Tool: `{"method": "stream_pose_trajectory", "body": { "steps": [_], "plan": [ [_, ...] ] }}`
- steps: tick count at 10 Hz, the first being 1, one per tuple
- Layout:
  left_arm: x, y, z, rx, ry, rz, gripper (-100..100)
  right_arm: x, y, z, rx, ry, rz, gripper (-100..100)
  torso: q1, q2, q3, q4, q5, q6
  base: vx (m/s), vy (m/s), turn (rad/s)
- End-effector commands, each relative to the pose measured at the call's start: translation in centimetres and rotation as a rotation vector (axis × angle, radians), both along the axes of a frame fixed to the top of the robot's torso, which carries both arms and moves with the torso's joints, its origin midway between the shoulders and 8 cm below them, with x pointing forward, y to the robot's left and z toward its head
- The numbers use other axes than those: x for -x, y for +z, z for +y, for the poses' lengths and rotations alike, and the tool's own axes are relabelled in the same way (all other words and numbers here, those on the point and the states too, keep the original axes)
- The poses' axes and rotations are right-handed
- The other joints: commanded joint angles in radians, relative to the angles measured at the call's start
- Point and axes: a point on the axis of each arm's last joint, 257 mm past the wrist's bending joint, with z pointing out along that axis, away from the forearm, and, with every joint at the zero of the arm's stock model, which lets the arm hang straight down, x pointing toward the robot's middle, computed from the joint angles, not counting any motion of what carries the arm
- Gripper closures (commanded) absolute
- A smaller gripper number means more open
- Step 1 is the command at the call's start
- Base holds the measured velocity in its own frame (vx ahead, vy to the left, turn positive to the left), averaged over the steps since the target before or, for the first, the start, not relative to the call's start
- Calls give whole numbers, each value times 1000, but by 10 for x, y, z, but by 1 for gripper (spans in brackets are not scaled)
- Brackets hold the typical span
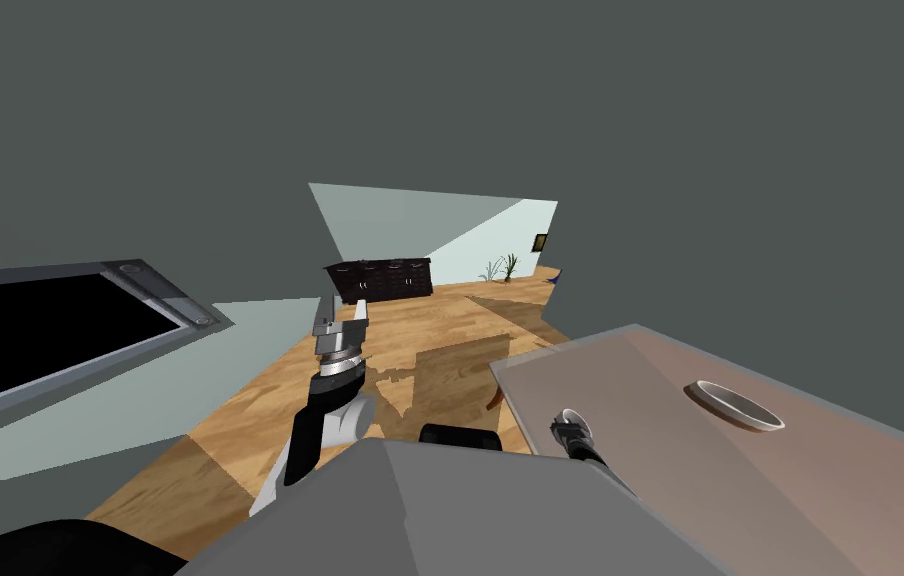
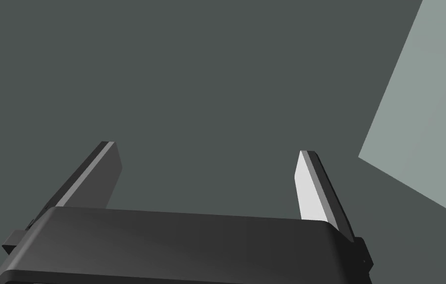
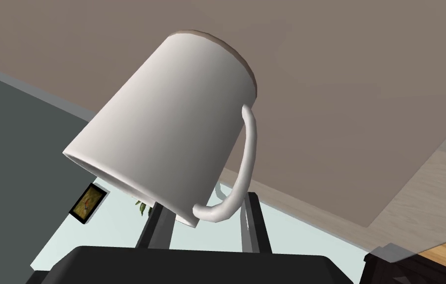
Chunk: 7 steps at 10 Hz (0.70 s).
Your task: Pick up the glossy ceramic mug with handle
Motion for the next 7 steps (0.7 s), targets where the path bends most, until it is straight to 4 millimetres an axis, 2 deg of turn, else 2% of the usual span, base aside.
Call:
{"method": "stream_pose_trajectory", "body": {
  "steps": [1,2,3,4,6,7],
  "plan": [
    [0,0,0,0,0,0,0,0,-5,7,12,42,26,100,0,0,0,0,0,0,13,28,-59],
    [0,0,0,0,0,0,0,0,-5,7,21,52,31,100,-1,0,0,-1,-3,-1,-3,10,19],
    [0,0,0,0,0,0,0,-17,-7,6,-16,38,23,100,-3,1,0,-1,-4,-2,4,39,-350],
    [0,0,0,0,0,0,0,-18,-9,11,-12,74,36,100,-3,0,-1,-2,-4,1,18,58,-279],
    [0,0,0,0,0,0,0,-19,-9,13,11,112,52,100,-5,-1,-2,-3,-6,-1,9,17,11],
    [0,0,0,0,0,0,0,-37,-9,15,-25,107,37,100,-7,-1,-2,-3,-7,-1,9,26,-237]
  ]
}}
